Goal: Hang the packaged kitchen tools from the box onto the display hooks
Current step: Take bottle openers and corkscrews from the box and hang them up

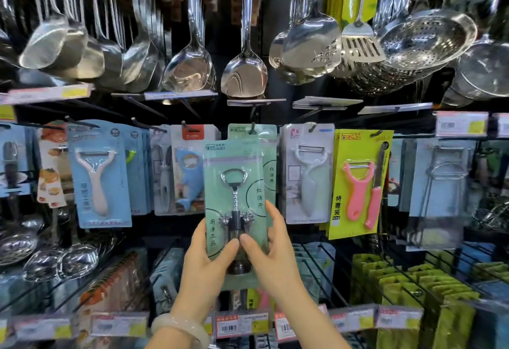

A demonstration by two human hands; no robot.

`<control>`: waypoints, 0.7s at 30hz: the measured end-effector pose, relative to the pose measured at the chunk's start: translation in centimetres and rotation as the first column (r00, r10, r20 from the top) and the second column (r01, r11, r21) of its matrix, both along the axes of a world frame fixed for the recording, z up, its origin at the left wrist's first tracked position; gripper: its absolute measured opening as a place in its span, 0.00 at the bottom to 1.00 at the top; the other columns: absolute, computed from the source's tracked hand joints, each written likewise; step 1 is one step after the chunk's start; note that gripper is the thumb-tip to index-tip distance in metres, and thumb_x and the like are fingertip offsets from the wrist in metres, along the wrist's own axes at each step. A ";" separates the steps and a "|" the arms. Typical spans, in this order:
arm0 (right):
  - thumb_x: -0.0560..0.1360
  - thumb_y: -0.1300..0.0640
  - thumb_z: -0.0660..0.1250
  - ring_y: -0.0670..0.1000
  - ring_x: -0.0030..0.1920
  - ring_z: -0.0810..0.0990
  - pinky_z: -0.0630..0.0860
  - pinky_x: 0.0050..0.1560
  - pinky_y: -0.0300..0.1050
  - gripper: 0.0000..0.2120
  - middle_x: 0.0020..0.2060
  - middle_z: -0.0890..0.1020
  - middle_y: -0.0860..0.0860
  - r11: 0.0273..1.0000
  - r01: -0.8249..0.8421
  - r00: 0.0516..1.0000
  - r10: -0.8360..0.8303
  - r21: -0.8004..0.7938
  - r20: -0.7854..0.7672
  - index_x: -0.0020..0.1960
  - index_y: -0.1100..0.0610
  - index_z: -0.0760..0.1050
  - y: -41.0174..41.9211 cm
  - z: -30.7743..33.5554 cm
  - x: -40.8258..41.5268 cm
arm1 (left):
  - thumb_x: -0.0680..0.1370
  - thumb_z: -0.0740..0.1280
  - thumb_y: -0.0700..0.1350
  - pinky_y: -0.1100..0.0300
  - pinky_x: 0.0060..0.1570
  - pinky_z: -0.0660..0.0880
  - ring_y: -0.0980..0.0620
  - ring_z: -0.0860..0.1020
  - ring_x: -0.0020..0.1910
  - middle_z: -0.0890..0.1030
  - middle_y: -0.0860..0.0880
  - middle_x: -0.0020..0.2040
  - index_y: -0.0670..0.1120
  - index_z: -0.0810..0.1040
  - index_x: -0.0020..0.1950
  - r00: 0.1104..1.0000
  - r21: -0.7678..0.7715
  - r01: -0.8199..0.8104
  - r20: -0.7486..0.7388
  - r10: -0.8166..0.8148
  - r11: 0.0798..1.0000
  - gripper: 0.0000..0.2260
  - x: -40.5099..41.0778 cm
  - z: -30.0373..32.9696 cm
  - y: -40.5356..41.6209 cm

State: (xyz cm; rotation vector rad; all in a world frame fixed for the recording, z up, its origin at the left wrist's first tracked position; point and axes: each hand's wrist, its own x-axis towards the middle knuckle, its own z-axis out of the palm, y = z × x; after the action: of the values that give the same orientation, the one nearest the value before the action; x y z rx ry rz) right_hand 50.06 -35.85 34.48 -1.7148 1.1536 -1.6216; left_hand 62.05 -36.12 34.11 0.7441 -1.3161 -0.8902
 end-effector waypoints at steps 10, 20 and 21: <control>0.65 0.41 0.69 0.50 0.68 0.71 0.68 0.68 0.57 0.29 0.69 0.71 0.48 0.995 0.064 0.988 -0.051 -0.082 0.145 0.58 0.19 0.59 -1.4 2.9 -1.6 | 0.78 0.66 0.38 0.53 0.66 0.71 0.61 0.75 0.63 0.76 0.58 0.64 0.51 0.66 0.72 0.993 -0.141 0.029 0.118 -0.013 0.990 0.25 -1.3 3.5 -0.8; 0.75 0.54 0.67 0.49 0.67 0.71 0.69 0.68 0.55 0.32 0.69 0.70 0.49 0.996 0.087 0.994 -0.086 -0.006 0.064 0.72 0.38 0.56 -3.1 3.4 -2.0 | 0.77 0.67 0.42 0.57 0.71 0.63 0.60 0.64 0.71 0.64 0.62 0.71 0.52 0.55 0.77 0.979 -0.081 -0.064 0.189 0.079 0.995 0.32 -2.0 3.5 -3.1; 0.74 0.53 0.67 0.50 0.66 0.72 0.70 0.67 0.54 0.32 0.68 0.71 0.49 0.995 0.104 0.993 -0.105 0.007 0.046 0.72 0.37 0.56 -3.3 3.3 -1.9 | 0.77 0.67 0.41 0.56 0.71 0.63 0.59 0.65 0.71 0.65 0.59 0.72 0.52 0.55 0.77 0.973 -0.085 -0.069 0.213 0.086 0.994 0.32 -2.0 3.3 -3.5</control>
State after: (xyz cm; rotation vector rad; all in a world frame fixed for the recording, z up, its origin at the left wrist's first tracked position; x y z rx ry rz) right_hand 48.13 -39.10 37.79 -1.6291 1.2420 -1.7103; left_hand 60.09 -39.60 37.36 0.8436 -1.4941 -0.7060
